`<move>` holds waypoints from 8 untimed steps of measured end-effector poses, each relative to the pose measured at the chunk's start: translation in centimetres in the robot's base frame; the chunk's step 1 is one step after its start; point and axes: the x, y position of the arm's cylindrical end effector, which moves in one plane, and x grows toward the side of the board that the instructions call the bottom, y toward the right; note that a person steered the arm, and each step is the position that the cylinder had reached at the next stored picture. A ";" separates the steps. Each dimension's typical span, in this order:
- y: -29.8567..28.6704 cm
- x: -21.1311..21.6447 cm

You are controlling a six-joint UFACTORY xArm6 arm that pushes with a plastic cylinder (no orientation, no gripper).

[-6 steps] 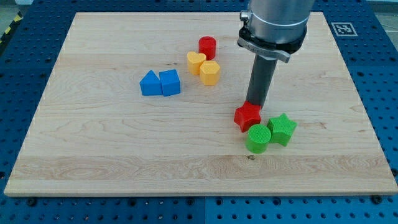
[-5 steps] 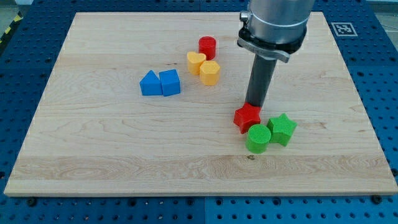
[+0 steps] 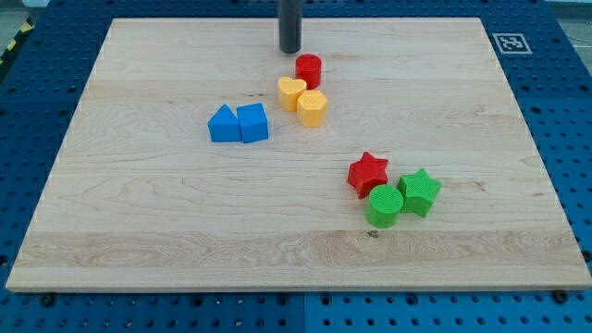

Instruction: Push the red circle into the green star

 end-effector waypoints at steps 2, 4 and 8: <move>5.6 4.4; 10.9 8.2; 11.6 10.4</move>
